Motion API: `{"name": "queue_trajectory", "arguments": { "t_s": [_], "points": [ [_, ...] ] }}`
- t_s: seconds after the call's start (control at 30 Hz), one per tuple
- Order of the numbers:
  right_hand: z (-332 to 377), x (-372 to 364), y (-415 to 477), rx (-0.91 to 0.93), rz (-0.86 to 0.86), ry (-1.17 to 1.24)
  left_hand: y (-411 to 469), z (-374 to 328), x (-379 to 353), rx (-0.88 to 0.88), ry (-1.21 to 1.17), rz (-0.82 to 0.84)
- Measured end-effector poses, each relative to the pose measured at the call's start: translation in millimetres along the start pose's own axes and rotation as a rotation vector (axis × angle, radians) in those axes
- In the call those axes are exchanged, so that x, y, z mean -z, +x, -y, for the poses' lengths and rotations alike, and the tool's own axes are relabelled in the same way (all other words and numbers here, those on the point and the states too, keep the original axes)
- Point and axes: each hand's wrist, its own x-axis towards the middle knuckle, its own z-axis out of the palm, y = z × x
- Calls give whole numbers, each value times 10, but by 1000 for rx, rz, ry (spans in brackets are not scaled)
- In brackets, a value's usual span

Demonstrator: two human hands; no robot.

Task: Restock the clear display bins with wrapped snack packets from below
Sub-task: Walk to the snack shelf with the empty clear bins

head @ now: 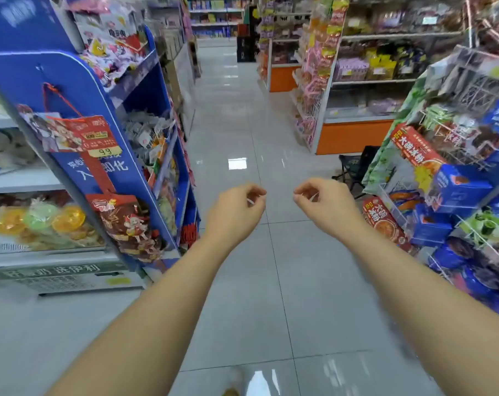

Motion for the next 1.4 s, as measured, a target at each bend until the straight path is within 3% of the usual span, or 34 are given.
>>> {"name": "queue_trajectory", "arguments": {
  "t_s": [0.37, 0.67, 0.83, 1.1, 1.4],
  "points": [
    [-747, -739, 1620, -233, 49, 14, 1836, 802, -436, 141, -117, 182],
    [-1484, -617, 2842, -393, 17, 6, 3597, 766, -1001, 131, -229, 307],
    [-2090, -433, 3913, -385, -57, 38, 4716, 607, -1471, 82, -240, 295],
    [-2805, 153, 5811, -343, -16, 5, 6600, 164, -1947, 67, -212, 256],
    [-3539, 311, 7594, -326, -34, 11, 8493, 215, -2455, 57, -239, 251]
  ]
}}
